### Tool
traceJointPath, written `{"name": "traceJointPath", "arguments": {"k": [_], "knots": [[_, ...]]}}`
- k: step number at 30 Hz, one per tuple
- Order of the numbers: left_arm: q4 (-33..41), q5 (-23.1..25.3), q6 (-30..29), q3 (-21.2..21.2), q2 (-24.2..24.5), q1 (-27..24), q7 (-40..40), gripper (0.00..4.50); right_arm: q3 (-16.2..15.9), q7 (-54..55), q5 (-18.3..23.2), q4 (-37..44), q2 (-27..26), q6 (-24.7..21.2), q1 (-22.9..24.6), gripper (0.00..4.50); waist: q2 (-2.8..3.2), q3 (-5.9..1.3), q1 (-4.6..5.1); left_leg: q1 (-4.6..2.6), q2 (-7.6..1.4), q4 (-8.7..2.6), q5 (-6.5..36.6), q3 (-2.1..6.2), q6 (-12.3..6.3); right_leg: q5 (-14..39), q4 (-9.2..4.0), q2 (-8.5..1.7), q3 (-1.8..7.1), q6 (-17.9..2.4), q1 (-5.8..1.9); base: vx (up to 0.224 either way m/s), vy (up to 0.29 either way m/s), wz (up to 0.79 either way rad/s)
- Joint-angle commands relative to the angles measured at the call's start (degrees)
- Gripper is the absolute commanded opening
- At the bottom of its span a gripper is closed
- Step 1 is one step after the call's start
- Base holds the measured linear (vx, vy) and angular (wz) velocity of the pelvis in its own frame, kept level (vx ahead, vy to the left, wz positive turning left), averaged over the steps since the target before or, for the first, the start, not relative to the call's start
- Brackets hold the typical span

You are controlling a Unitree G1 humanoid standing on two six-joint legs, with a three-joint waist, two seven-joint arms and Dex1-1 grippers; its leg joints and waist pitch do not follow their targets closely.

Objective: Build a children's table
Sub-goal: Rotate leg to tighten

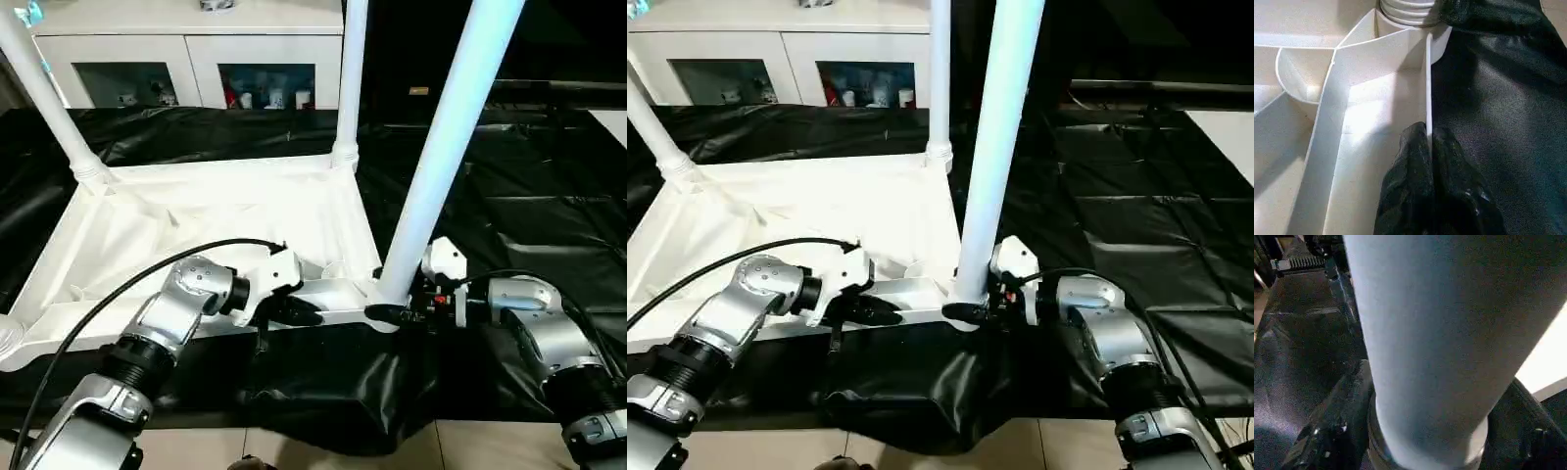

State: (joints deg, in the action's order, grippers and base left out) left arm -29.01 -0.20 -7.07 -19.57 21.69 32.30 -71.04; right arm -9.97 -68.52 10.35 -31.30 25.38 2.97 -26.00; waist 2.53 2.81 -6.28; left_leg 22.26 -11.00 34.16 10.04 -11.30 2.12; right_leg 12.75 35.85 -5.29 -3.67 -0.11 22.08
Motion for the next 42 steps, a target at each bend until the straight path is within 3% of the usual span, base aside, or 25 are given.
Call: {"name": "traceJointPath", "arguments": {"k": [1,7,11,15,18,21,24,28,31,32,35,39,42], "knots": [[0.6,-0.4,0.3,0.1,-0.3,1.0,0.0,0.0,-0.7,0.0,-1.3,-0.4,-0.1,0.8,-0.8,2.73,-0.78,-3.94,0.13,-1.13,-2.51,-3.46,7.7,1.07,-4.97,0.7,-3.58,-3.24,2.24,-15.9,-2.32,0.0,0.0,0.0],[-1.5,0.6,1.2,0.9,-1.2,1.7,3.5,0.0,0.5,4.0,-1.2,-1.6,-2.3,0.5,-0.3,2.68,-0.8,-3.88,0.23,-1.14,-2.39,-3.46,8.1,1.04,-4.7,1.3,-3.73,-3.24,2.28,-15.5,-2.28,0.0,0.0,0.0],[-3.6,1.3,0.7,1.8,-2.2,3.0,7.2,0.0,2.7,10.0,-0.6,-3.5,-5.0,-0.6,-1.1,2.67,-0.68,-3.77,0.63,-1.23,-2.38,-3.72,9.9,1.16,-3.08,4.2,-3.96,-3.29,2.33,-15.2,-2.18,0.0,0.0,0.0],[-9.3,3.0,0.5,3.7,-4.9,6.7,16.6,0.0,7.3,27.3,-0.4,-7.0,-12.4,-2.5,-2.5,2.67,-0.51,-3.85,1.26,-1.33,-2.28,-3.9,9.6,1.28,-1.74,3.8,-3.95,-3.33,2.4,-15.0,-2.05,0.0,0.0,0.0],[-10.6,3.5,0.3,3.8,-5.6,7.6,18.7,0.0,8.4,33.4,-1.2,-8.4,-14.5,-2.5,-3.1,2.67,-0.46,-4.02,1.51,-1.26,-2.14,-3.83,9.0,1.31,-1.31,2.3,-3.76,-3.37,2.37,-14.9,-2.24,0.0,0.0,0.0],[-14.1,4.5,-0.4,4.6,-7.5,9.7,24.4,0.0,11.5,51.3,-3.6,-13.4,-19.3,-1.9,-5.2,2.67,-0.41,-4.14,1.61,-1.16,-2.04,-3.65,7.0,1.24,-2.03,-1.2,-3.52,-3.32,2.35,-15.1,-2.34,0.0,0.0,0.0],[-17.4,5.0,0.0,5.4,-9.6,11.5,29.3,0.0,15.8,66.4,-2.9,-18.3,-24.4,-2.0,-7.4,2.67,-0.2,-4.0,1.99,-1.37,-1.93,-3.94,7.9,1.24,-0.54,0.7,-3.79,-3.42,2.38,-14.8,-2.1,0.0,0.0,0.0],[-18.0,5.0,1.0,5.0,-10.0,11.4,28.8,0.0,13.7,69.4,-5.8,-18.8,-26.7,-0.2,-7.8,2.67,-0.37,-3.95,1.87,-1.33,-2.06,-4.08,8.7,1.21,-0.84,0.1,-3.83,-3.36,2.38,-14.0,-2.17,0.0,0.0,0.0],[-18.0,4.9,1.9,4.8,-9.7,11.0,27.9,0.0,13.9,67.8,-5.2,-18.7,-27.5,1.2,-8.2,2.67,-0.38,-3.92,1.87,-1.28,-2.04,-4.07,9.6,1.19,-1.24,0.5,-3.89,-3.47,2.46,-13.6,-2.3,0.0,0.0,0.0],[-17.8,4.9,2.4,4.6,-9.5,10.7,27.4,0.0,14.3,67.0,-4.6,-18.4,-27.8,2.2,-8.2,3.02,-0.4,-3.9,1.86,-1.23,-2.05,-4.07,9.5,1.2,-1.39,0.5,-3.93,-3.51,2.49,-13.5,-2.33,0.0,0.0,0.0],[-17.1,5.0,3.4,4.3,-8.7,9.8,26.2,0.0,14.3,65.6,-4.4,-16.9,-27.8,4.5,-8.1,3.37,-0.38,-4.0,1.91,-1.16,-2.08,-4.01,8.5,1.21,-1.95,-1.5,-3.66,-3.45,2.46,-13.7,-2.41,0.0,0.0,0.0],[-16.0,5.5,4.8,3.7,-7.2,8.4,25.0,0.0,13.5,60.4,-3.3,-12.7,-26.1,4.5,-7.0,3.62,-0.77,-3.87,2.23,-0.95,-2.06,-4.04,8.5,1.22,-3.12,-1.2,-3.8,-3.47,2.41,-13.7,-2.56,0.0,0.0,0.0],[-15.4,5.2,5.1,4.0,-6.8,7.8,24.2,0.0,11.6,53.8,-3.1,-9.4,-23.9,3.7,-5.7,3.75,-0.69,-3.87,2.29,-0.95,-2.15,-3.93,8.0,1.23,-3.71,-0.9,-3.75,-3.39,2.38,-13.7,-2.59,0.0,0.0,0.0]]}}
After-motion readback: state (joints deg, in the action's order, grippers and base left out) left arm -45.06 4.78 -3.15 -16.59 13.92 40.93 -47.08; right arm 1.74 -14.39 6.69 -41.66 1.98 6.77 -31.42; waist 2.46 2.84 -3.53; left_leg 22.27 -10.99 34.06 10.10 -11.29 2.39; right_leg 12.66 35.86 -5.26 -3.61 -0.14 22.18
